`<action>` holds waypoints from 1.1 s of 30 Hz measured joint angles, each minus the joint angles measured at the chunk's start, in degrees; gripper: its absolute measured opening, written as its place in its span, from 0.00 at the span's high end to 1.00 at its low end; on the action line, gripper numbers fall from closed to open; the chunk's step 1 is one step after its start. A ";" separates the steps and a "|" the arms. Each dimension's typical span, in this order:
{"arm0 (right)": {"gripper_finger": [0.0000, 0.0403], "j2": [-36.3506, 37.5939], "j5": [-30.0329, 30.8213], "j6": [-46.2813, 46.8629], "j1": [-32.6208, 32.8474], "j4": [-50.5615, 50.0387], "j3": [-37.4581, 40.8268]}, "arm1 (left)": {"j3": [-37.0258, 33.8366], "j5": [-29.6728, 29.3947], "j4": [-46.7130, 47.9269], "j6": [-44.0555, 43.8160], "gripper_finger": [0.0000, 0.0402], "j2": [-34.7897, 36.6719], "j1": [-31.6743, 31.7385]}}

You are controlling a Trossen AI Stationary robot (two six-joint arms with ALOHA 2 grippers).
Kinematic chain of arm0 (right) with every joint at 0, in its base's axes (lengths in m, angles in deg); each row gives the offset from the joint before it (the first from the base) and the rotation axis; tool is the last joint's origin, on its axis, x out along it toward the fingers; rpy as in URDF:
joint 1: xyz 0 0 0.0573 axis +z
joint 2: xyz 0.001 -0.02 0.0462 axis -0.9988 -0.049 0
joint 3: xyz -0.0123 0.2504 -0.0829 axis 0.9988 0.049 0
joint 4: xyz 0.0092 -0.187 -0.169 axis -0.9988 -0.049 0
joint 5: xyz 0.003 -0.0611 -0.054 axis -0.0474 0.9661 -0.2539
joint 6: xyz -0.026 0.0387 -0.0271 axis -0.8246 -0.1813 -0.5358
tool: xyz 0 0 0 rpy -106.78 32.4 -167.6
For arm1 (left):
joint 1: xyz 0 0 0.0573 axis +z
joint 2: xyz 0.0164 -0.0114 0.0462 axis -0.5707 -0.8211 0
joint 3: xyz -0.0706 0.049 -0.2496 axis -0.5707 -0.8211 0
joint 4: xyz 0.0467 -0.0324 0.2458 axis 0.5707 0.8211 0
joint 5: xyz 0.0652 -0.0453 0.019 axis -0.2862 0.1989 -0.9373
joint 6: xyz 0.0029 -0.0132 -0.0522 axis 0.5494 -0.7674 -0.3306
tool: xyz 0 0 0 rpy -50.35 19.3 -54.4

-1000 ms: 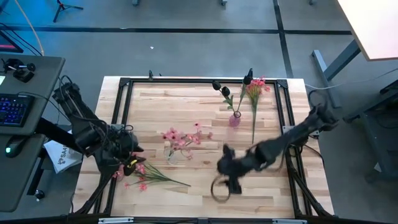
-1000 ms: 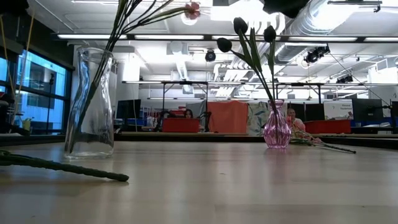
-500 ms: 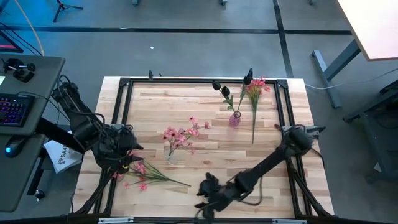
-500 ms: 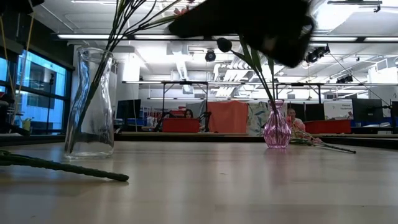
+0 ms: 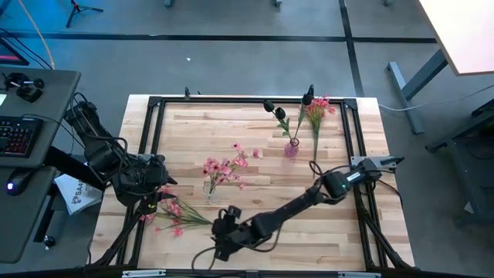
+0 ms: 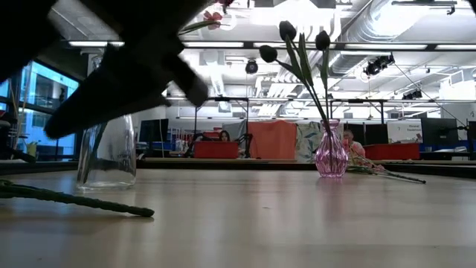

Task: Sort flowers into vase by color
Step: Put the bottom pink flowers into the transparent vase

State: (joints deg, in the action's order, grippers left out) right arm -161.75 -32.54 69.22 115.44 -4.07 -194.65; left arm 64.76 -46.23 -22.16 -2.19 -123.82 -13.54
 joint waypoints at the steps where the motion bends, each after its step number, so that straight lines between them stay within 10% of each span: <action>1: 0.44 -0.96 0.07 -0.57 -0.38 -0.31 -1.31 | 0.00 0.00 0.00 0.01 0.51 0.00 0.00; 23: 0.46 -7.13 -0.39 -4.50 -3.39 2.43 -3.15 | -0.02 -1.36 -0.28 -0.61 0.51 0.00 0.00; 33: 0.96 -7.00 -6.44 1.09 -3.85 -9.76 -8.24 | 1.81 3.27 -5.81 2.69 0.51 2.04 -0.08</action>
State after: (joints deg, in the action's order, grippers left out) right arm -168.75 -38.98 70.31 111.60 -13.83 -202.89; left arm 66.57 -42.95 -27.97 0.50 -121.78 -13.62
